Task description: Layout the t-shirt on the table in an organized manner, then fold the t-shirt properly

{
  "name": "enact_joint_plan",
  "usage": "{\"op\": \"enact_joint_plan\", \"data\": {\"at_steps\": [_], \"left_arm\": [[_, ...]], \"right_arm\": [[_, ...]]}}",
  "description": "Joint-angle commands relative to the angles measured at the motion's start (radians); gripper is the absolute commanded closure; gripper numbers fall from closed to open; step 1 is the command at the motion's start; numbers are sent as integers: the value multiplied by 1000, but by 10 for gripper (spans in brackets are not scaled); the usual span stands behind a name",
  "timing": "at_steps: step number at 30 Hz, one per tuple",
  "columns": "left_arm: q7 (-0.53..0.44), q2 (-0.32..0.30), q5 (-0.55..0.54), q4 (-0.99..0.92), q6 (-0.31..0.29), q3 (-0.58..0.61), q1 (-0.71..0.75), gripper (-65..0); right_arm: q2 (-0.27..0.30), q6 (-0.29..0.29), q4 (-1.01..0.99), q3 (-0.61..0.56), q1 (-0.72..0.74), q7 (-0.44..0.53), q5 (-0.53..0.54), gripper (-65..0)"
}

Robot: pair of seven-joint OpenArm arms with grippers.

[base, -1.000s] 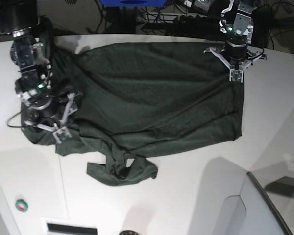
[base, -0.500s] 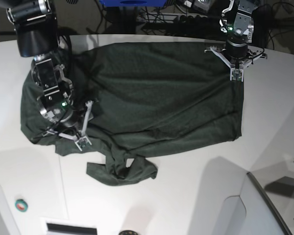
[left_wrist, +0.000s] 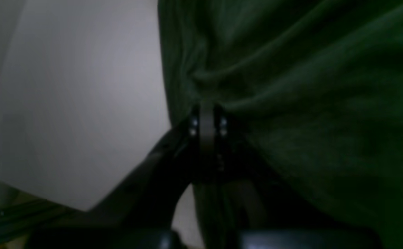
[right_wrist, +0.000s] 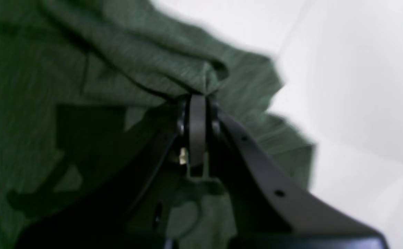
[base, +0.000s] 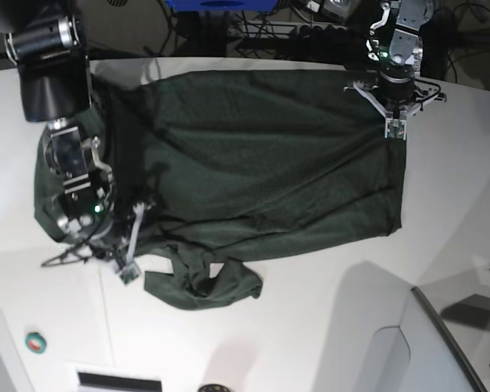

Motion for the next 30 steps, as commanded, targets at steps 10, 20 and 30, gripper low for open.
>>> {"op": "enact_joint_plan", "data": {"at_steps": [10, 20, 30], "left_arm": [[11, -3, -10, -29, 6, -78, -19, 0], [12, 14, -10, 32, 3, -171, -11, 0], [12, 114, -8, 147, 0, -145, -33, 0]], "right_arm": [[103, -11, -332, 7, 338, 190, -5, -15], [112, -116, -620, 83, 502, 533, -3, -408], [166, -115, -57, 179, 140, 254, -3, -377]]}}
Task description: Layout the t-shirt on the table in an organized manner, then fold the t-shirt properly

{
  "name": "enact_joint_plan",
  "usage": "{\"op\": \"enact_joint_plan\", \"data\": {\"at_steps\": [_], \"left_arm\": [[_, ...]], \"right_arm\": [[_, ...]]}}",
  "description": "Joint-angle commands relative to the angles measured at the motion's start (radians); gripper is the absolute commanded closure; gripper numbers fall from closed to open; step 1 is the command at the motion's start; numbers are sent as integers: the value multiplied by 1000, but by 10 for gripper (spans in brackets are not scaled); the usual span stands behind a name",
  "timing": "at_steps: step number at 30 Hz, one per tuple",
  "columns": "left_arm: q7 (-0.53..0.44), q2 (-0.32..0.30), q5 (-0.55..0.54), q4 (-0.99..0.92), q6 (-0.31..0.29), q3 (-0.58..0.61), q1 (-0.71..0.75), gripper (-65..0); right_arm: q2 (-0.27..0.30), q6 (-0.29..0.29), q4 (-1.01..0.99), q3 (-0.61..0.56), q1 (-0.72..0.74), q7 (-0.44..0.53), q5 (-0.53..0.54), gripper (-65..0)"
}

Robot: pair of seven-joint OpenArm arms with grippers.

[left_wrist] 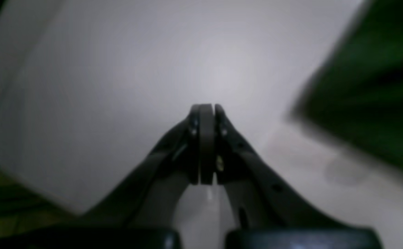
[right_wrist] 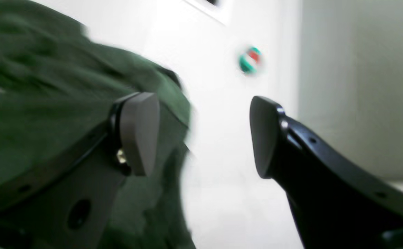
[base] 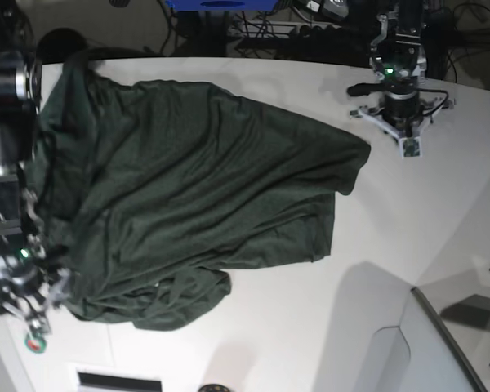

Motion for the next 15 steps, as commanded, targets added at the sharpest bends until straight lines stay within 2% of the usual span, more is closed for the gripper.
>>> {"op": "enact_joint_plan", "data": {"at_steps": [1, 4, 7, 8, 12, 13, 15], "left_arm": [[-18, -1, 16, 29, 6, 28, -20, 0], [-18, 9, 10, 29, 6, 144, -60, 0], [-18, 15, 9, -44, 12, 281, -135, 0], [-21, 29, 9, -87, 12, 311, -165, 0], [-23, 74, 18, -222, 12, 328, -234, 0], [-23, 74, 18, -255, 12, 328, -245, 0], [-24, 69, 18, -301, 12, 327, -256, 0]], "right_arm": [[7, -8, 91, 38, -40, -26, 4, -377], [4, -8, 282, 139, -230, -141, 5, -377], [-34, -8, 381, 220, -399, -158, 5, -374], [-51, -8, 405, 258, -449, -157, 5, -354], [-138, -7, 467, 421, -566, -155, 51, -155], [-161, 12, 483, 473, -592, -157, 97, -128], [-191, 90, 511, 530, -647, -161, 182, -174]]}}
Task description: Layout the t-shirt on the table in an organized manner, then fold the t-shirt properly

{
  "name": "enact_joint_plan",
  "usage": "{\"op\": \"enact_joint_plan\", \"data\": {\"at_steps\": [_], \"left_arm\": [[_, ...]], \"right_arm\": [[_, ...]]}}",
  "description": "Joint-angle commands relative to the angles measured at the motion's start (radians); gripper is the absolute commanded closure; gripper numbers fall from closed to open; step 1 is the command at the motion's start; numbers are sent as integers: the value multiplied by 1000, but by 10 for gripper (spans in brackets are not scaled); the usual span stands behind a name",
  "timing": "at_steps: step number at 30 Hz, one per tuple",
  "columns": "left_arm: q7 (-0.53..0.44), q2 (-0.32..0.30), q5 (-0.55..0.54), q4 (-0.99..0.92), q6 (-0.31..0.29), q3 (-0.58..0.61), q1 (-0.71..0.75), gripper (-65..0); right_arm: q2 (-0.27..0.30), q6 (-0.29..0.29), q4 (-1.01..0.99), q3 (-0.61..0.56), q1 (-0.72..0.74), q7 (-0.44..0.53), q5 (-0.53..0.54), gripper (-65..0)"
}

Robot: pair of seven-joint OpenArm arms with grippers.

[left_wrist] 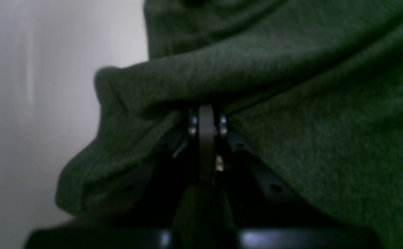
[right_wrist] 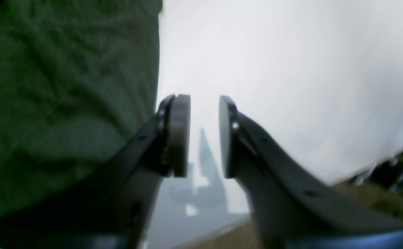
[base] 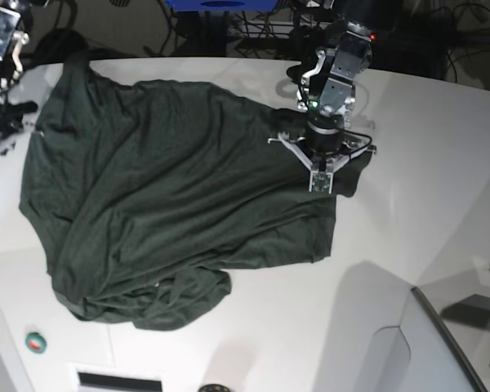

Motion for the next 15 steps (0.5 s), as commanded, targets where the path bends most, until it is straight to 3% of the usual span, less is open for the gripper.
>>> {"op": "enact_joint_plan", "data": {"at_steps": [1, 3, 5, 7, 11, 15], "left_arm": [[35, -15, -5, -11, -2, -3, 0, 0], [35, -40, -5, -8, -2, -4, 9, 0], [38, -55, -7, 14, -2, -4, 26, 0], [40, -74, -7, 40, -2, -4, 43, 0], [40, -87, -7, 81, -2, -4, 66, 0], [40, -89, -7, 92, -2, -4, 70, 0]], "right_arm": [[-2, 68, 29, 6, -29, 15, 41, -219], [-9, 147, 45, -10, -103, 15, 64, -299], [-11, 183, 54, -53, -163, 15, 62, -342], [-11, 185, 51, -108, -218, 15, 61, -375], [-9, 185, 46, -194, -284, 15, 59, -500], [-9, 185, 23, -218, -289, 15, 59, -519]]}}
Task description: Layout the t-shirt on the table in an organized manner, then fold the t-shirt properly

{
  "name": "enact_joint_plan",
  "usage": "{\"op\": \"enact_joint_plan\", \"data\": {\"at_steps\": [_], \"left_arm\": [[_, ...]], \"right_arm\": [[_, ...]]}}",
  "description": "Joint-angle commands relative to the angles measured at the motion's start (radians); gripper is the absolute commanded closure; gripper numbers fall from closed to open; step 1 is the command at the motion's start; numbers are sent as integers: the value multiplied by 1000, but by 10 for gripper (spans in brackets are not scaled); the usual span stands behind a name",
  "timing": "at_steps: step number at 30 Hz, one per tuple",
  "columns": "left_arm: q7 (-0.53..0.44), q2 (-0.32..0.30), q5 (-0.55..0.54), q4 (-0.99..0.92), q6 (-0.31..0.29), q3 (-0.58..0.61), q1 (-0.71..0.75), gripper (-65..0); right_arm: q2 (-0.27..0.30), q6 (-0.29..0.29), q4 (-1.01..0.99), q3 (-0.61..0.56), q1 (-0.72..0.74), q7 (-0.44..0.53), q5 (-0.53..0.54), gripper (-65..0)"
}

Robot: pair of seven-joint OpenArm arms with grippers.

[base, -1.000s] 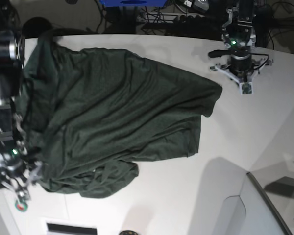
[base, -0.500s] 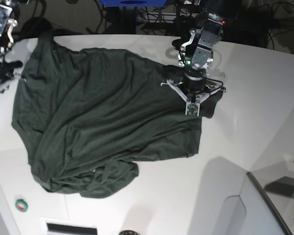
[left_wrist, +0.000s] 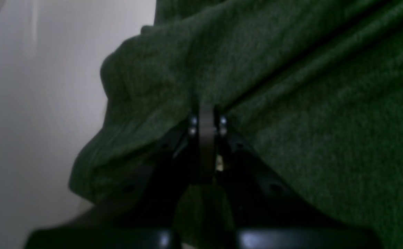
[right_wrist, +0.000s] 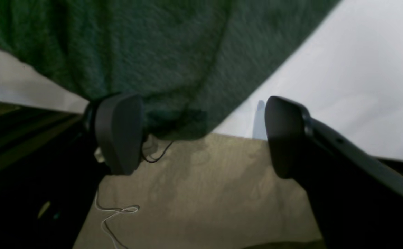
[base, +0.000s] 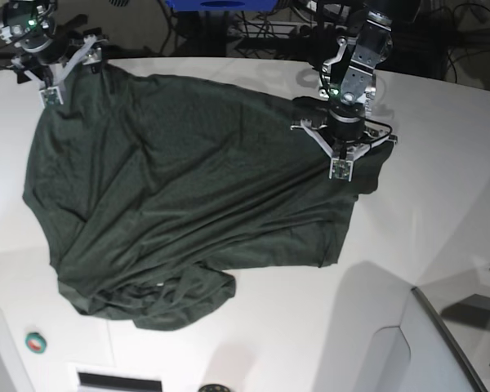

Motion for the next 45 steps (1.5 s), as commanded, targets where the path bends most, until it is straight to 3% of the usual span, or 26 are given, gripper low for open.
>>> {"op": "enact_joint_plan", "data": {"at_steps": [1, 3, 5, 7, 9, 10, 12, 17, 21, 26, 31, 33, 38, 39, 45], "left_arm": [[10, -4, -5, 12, -4, 0, 0, 0], [10, -4, -5, 12, -4, 0, 0, 0], [10, -7, -5, 12, -4, 0, 0, 0], [10, -7, -5, 12, -4, 0, 1, 0], [10, -7, -5, 12, -4, 0, 10, 0], [8, -7, -5, 12, -4, 0, 15, 0], [8, -7, -5, 12, -4, 0, 21, 0], [6, -9, -5, 12, -4, 0, 21, 0], [10, -9, -5, 27, -4, 0, 23, 0], [11, -9, -5, 119, -4, 0, 52, 0], [11, -9, -5, 133, -4, 0, 63, 0], [11, -9, -5, 131, -4, 0, 64, 0], [11, -9, -5, 131, -4, -11, 82, 0], [11, -9, -4, 131, -4, -22, 86, 0], [11, -9, -4, 133, -4, -45, 104, 0]], "right_arm": [[8, -2, 0, 3, -6, 8, 4, -518], [13, 1, -37, 1, 2, 10, 4, -500], [16, 3, -76, 1, 31, 10, 4, -434], [22, 4, -103, 3, 49, 10, 4, -281], [36, 4, -87, 3, 49, 8, 4, -54], [36, 4, -69, 7, 48, 7, 4, 0], [39, 4, -15, 7, 32, -12, 2, -32], [68, 4, 189, 0, 32, -136, 2, -3], [89, 4, 289, -2, 132, -259, 1, -3], [169, 4, 281, -103, 304, -386, 1, -3], [172, 4, 198, -214, 473, -406, 1, -15], [172, 3, 144, -252, 531, -417, 1, -86], [181, 3, 146, -276, 525, -481, 1, -401], [192, 3, 174, -267, 493, -483, 1, -429], [208, 3, 295, -115, 243, -455, 1, -438]]}}
